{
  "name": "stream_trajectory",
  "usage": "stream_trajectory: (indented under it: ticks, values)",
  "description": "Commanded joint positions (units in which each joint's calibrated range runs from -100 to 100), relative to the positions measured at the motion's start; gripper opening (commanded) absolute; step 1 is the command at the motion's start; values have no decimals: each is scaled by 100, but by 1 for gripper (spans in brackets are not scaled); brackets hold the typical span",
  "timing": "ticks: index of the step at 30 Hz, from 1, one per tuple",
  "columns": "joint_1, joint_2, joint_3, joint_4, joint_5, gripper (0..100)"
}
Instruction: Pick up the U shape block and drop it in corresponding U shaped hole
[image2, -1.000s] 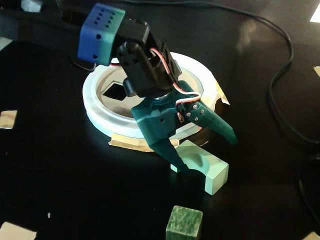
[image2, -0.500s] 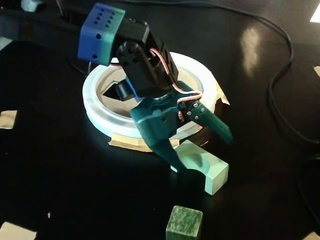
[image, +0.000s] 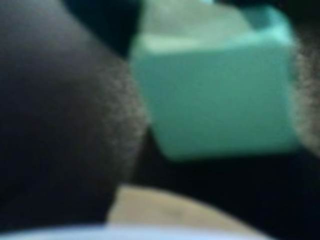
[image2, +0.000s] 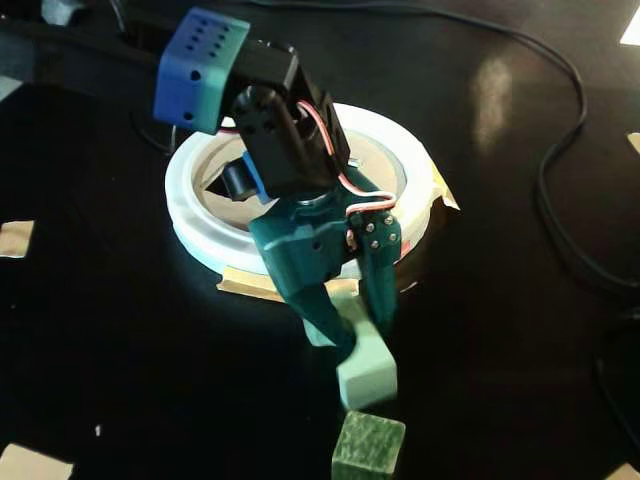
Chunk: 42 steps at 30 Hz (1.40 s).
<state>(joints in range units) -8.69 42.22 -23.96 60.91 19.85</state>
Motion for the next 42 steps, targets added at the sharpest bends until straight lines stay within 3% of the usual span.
stream_trajectory:
  ticks: [1,20,30,42]
  values:
    - [120,-241,-627,75,20,1]
    - [-217,-1737,-591,85,-34,1]
    - [-1316,-2552,-627,1149,-29,1]
    - [-3401,-2713,-627,1229,-34,1]
